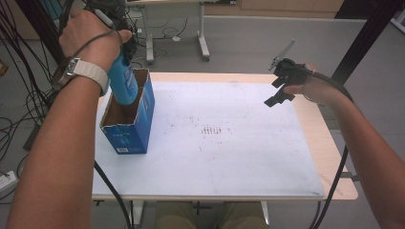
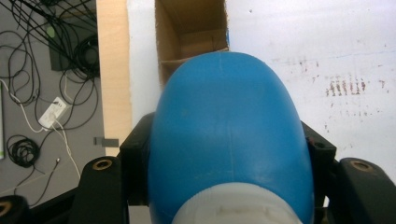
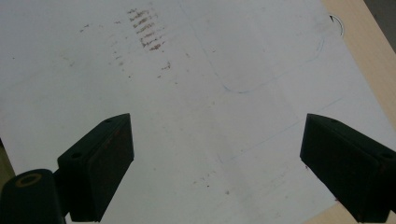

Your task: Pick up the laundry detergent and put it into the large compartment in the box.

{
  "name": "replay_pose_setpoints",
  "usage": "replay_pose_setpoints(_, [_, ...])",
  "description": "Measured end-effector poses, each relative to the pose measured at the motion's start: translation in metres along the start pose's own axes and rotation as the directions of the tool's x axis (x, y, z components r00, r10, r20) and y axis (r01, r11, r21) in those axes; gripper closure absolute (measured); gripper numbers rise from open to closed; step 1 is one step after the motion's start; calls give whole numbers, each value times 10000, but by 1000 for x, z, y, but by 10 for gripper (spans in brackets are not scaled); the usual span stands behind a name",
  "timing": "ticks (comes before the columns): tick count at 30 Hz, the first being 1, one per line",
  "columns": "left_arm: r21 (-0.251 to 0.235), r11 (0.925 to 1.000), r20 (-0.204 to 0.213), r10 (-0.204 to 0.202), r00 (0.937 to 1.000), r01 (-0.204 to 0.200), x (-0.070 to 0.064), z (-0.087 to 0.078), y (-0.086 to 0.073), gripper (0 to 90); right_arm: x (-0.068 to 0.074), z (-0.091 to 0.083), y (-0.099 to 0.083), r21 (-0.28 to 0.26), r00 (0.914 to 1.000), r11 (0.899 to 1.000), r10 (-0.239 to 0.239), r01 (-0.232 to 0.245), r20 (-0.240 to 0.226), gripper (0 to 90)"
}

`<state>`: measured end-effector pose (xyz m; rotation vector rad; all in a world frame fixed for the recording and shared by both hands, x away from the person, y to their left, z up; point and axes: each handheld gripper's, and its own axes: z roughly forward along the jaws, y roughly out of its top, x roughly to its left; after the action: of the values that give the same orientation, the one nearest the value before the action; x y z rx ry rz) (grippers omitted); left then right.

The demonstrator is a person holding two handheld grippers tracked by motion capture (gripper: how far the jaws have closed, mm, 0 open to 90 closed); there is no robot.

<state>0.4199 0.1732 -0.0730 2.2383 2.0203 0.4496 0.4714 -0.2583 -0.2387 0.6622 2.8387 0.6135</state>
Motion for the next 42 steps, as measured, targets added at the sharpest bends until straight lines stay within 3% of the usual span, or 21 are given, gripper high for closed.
replay_pose_setpoints(42, [620,9981,133,-42,9999,34,22,40,6,383,-1,7,-4,153,9997,9996,253,-252,-15,98])
